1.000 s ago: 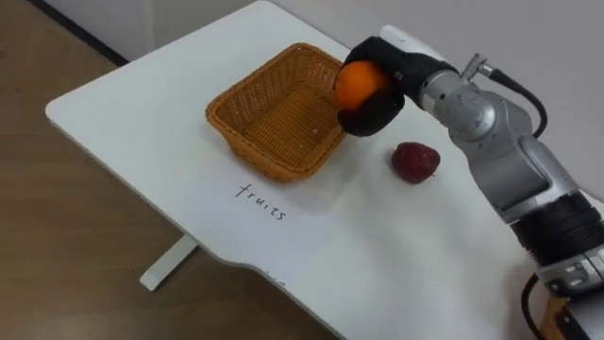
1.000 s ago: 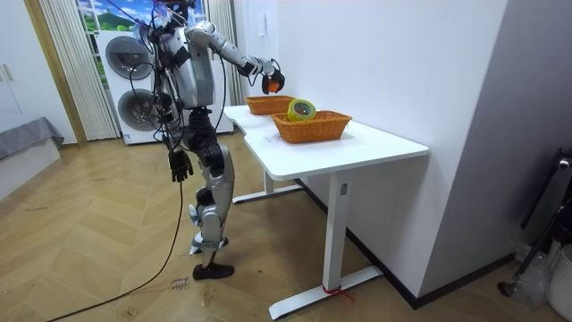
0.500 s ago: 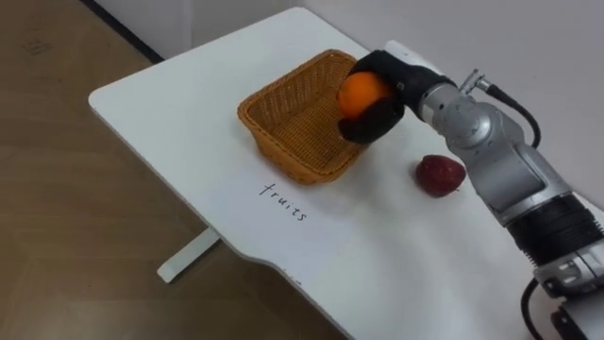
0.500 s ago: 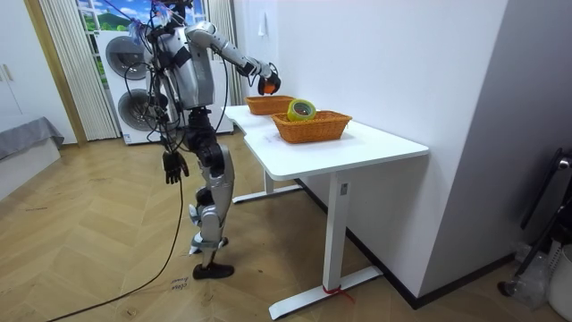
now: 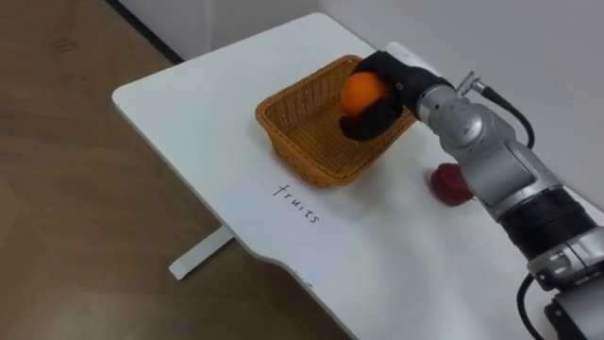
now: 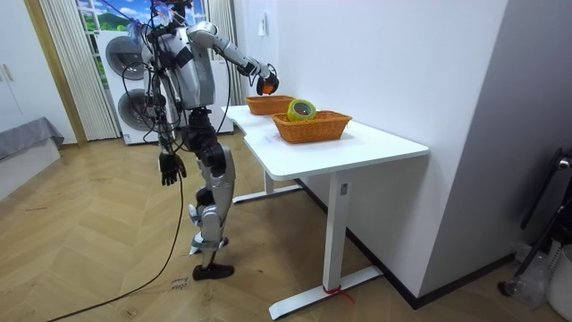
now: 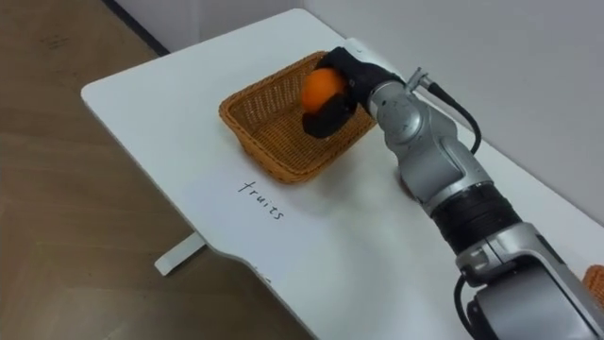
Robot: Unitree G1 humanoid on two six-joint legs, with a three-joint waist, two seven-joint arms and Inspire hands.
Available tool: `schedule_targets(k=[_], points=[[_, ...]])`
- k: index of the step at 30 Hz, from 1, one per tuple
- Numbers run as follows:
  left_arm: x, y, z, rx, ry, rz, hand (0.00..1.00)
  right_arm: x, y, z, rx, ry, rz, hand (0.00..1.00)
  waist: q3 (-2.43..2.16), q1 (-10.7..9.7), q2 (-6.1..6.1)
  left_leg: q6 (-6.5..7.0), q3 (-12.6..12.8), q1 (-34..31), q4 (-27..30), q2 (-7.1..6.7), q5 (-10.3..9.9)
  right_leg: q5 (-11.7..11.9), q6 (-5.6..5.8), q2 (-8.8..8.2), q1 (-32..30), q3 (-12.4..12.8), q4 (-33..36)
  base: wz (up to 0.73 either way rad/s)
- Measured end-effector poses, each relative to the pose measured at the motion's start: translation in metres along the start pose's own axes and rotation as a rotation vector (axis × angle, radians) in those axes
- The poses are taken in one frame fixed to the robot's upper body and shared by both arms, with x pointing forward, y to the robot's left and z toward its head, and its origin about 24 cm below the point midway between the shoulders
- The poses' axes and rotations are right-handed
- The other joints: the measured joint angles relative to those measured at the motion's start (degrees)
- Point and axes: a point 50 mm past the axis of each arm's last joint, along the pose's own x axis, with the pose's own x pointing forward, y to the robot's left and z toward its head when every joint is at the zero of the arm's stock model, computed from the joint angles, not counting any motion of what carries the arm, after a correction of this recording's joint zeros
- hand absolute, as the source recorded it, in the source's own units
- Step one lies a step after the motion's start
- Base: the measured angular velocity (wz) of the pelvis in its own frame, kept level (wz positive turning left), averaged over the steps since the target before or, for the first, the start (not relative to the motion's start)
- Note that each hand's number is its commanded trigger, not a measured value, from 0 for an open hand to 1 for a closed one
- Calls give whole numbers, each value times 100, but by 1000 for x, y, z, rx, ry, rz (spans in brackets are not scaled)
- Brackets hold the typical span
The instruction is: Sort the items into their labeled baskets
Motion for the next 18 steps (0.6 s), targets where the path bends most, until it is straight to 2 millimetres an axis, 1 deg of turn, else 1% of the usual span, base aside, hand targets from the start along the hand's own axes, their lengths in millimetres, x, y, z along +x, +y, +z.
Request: schedule_targets(k=[5,6,7,8,10,16,18], points=[[0,0,-2,1,4,0,0,0,-1,1,11,-7,-17,100,4,-8,6,4,-19,-12,-4,-16,2,-1,1,-8,1,-7,-3,1],[0,0,-2,1,4,-1,0,0,-1,1,20,-14,-23,82,9,-11,13,5,-22,-16,-4,-33,2,-3,5,-11,2,-8,-3,0],[0,-1,-2,-2,3,-1,0,0,-1,1,31,-16,-29,50,14,-7,19,7,-24,-17,-2,-57,3,-6,9,-14,2,-8,-4,0],[0,-1,-2,-3,3,-2,0,0,-1,1,36,-17,-30,15,14,-6,20,9,-31,-21,-1,-63,5,-7,12,-17,3,-10,-4,3],[-1,0,-1,-1,-1,0,0,0,-1,0,48,-12,-38,0,14,-8,20,17,-63,-47,12,-80,10,-13,21,-24,1,-23,-5,8],[-1,1,-7,12,8,0,0,2,0,-9,51,26,-46,0,12,0,19,30,-161,-86,41,-89,20,-13,22,-42,7,-140,-4,10],[-2,1,-9,20,14,-2,0,3,-2,-11,50,39,-51,0,10,3,22,30,-174,-99,50,-91,20,-13,22,-42,5,-143,-5,5]])
